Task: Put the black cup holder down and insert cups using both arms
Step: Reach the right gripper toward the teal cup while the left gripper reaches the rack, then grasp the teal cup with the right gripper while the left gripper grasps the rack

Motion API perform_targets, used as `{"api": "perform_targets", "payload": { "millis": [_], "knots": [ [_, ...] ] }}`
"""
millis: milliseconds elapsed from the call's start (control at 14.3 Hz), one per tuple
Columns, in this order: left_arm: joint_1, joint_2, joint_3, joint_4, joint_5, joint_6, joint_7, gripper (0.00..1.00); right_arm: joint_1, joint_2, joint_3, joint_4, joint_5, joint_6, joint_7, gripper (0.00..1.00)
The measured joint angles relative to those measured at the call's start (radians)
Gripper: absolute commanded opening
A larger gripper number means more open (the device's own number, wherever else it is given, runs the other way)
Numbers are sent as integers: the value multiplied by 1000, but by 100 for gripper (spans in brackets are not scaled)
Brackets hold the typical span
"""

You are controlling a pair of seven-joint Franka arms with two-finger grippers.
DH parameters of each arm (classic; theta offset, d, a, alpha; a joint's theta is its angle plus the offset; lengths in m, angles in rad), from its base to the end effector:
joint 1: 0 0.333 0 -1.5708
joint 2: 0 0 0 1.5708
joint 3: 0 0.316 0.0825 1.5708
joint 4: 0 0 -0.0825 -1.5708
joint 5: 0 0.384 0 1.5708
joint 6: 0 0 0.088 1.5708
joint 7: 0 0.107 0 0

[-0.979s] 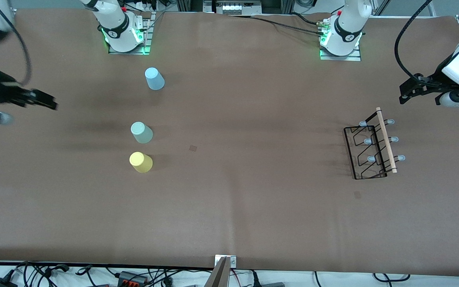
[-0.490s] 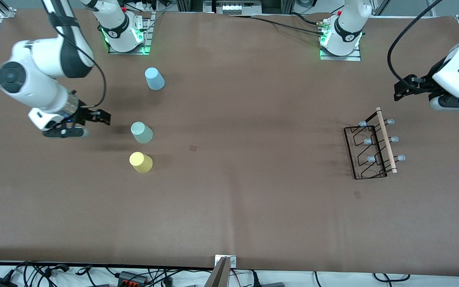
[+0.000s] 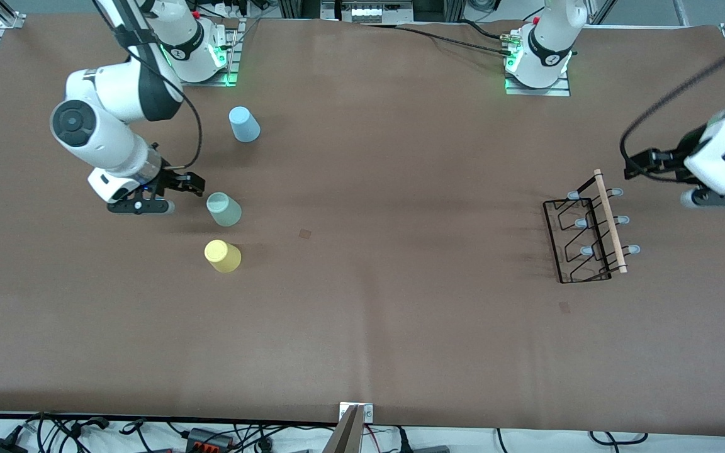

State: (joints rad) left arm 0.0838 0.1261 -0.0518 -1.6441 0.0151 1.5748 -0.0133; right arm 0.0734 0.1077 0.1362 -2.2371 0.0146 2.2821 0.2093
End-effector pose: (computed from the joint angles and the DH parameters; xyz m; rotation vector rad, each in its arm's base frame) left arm 0.5794 0.0216 0.5190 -3.1192 -0.0679 0.3056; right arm 0.5178 0.1103 0.3171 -3.1279 0.0155 0.1028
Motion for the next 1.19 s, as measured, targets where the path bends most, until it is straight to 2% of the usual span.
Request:
{"api": "perform_targets", "payload": {
  "millis": [210, 350, 560, 770, 1189],
  "knots": [
    [21, 106, 1, -1, 7, 48, 1, 100, 29, 52, 0, -2, 0, 57, 29, 100],
    [37, 174, 1, -15, 18, 147, 1, 97, 40, 85, 0, -3, 0, 106, 43, 100],
    [51, 202, 1, -124, 22, 360, 1, 96, 47, 121, 0, -5, 0, 152, 59, 100],
    [51, 200, 0, -206, 22, 518, 1, 79, 48, 136, 0, -35, 0, 218, 61, 100],
    [49, 165, -6, -278, 22, 543, 1, 36, 63, 159, 0, -87, 0, 285, 73, 100]
  ]
}}
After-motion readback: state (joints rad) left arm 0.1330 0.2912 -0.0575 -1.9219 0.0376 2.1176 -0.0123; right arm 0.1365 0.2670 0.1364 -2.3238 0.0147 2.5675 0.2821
